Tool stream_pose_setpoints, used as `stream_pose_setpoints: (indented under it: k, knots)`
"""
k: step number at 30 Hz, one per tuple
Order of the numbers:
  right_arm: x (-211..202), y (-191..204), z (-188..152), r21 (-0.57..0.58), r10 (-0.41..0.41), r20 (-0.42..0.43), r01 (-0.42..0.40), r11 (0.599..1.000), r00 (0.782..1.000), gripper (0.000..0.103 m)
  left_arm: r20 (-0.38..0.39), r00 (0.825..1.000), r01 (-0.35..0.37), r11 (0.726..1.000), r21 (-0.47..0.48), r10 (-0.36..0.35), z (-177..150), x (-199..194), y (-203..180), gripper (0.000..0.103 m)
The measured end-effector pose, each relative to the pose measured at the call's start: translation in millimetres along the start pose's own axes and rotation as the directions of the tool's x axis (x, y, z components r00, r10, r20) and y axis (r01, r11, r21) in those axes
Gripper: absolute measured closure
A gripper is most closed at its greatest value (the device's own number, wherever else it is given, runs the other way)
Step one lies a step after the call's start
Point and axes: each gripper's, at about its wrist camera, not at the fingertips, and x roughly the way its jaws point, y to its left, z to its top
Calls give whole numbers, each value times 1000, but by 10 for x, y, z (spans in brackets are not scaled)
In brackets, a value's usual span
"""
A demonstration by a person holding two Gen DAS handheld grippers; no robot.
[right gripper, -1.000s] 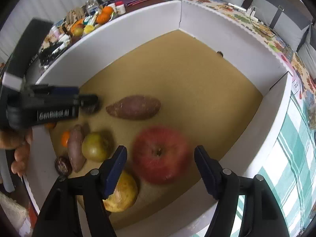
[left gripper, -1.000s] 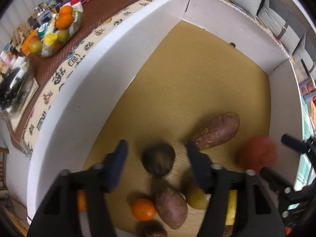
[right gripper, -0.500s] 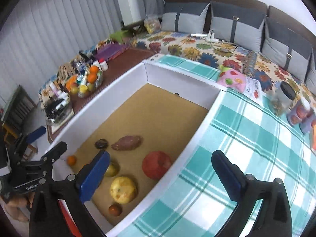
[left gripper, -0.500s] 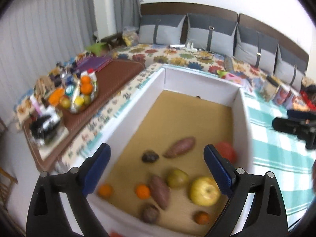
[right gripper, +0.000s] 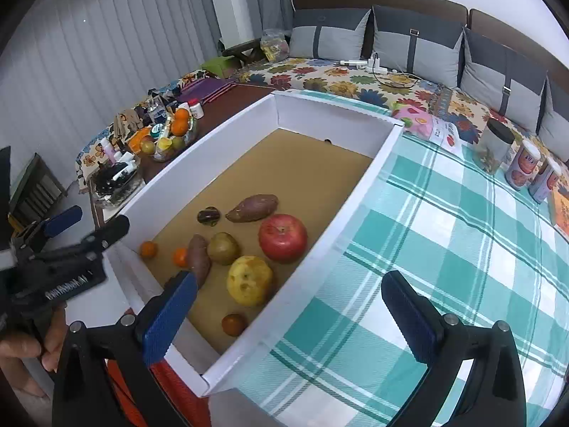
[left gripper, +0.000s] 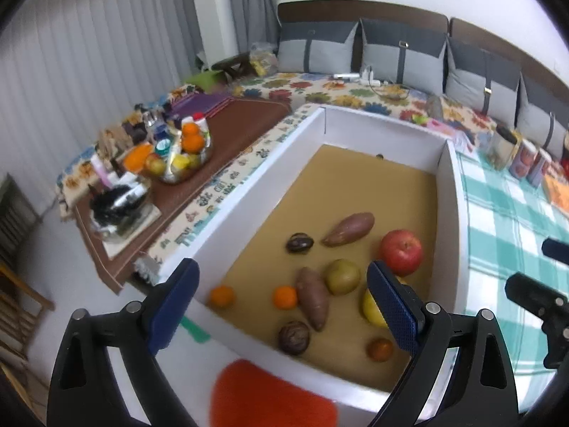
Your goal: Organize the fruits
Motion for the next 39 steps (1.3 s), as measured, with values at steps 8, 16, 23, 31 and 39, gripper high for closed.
stream_pose_setpoints:
  k: [8,16,23,31,39]
  knots:
    - [-95,189,40,-25,5,16,-5,1000,1000,0,6,999,-50,997,-61,50,-8,-102,170,2]
    - [-175,329,80,-55,9,33,-7,998,999,1,1,990,-142,989,-29,142,9,-212,180,1]
    - [-238,441,88,-89,3,31,0,996,1000,1,-24,992,-124,992,-7,124,-8,-212,154,1]
    - [-225,516,93,-116,-18,8,18,993,1000,0,-45,999,1,999,-33,-2,-53,-178,169,1]
    - [-223,529,121,-119,-30,-1,29,992,1000,0,-54,999,6,999,-50,-8,-25,-174,195,2]
